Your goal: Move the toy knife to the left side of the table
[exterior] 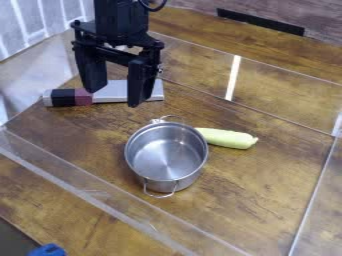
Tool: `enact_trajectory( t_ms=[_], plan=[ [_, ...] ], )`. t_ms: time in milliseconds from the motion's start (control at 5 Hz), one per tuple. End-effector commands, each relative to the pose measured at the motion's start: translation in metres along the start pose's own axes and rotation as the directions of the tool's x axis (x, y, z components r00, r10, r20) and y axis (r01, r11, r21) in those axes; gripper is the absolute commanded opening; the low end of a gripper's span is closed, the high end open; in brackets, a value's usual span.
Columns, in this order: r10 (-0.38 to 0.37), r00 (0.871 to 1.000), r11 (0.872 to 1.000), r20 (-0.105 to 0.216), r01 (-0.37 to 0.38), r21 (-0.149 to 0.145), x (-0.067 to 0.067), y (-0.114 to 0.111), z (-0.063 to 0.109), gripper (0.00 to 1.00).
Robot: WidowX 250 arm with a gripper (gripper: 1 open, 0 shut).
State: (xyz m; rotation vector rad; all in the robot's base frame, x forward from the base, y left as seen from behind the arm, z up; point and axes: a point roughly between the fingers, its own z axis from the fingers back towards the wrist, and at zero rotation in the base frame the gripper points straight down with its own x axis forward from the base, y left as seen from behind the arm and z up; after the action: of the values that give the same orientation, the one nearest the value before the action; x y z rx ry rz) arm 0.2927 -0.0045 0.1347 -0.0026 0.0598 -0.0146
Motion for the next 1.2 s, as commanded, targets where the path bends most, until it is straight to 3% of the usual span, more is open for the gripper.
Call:
enact_trajectory(
  t_ms=[0,200,400,600,800,1000],
  plan=[
    [-0.120,0.993,0.993,-0.018,0.120,0.006,0.005,-0.011,-0.008,1.00],
    [-0.340,0.940,0.939,-0.025,0.341,0.039,0.019,-0.033,-0.013,1.00],
    [-0.559,0.828,0.825,-0.034,0.560,0.081,0.029,-0.061,-0.017,1.00],
    [-0.745,0.666,0.659,-0.044,0.745,0.105,0.033,-0.086,-0.023,1.00],
    [-0.864,0.501,0.491,-0.049,0.861,0.131,0.050,-0.089,-0.023,1.00],
    [-0.915,0.401,0.392,-0.048,0.909,0.142,0.068,-0.084,-0.025,1.00]
  ],
)
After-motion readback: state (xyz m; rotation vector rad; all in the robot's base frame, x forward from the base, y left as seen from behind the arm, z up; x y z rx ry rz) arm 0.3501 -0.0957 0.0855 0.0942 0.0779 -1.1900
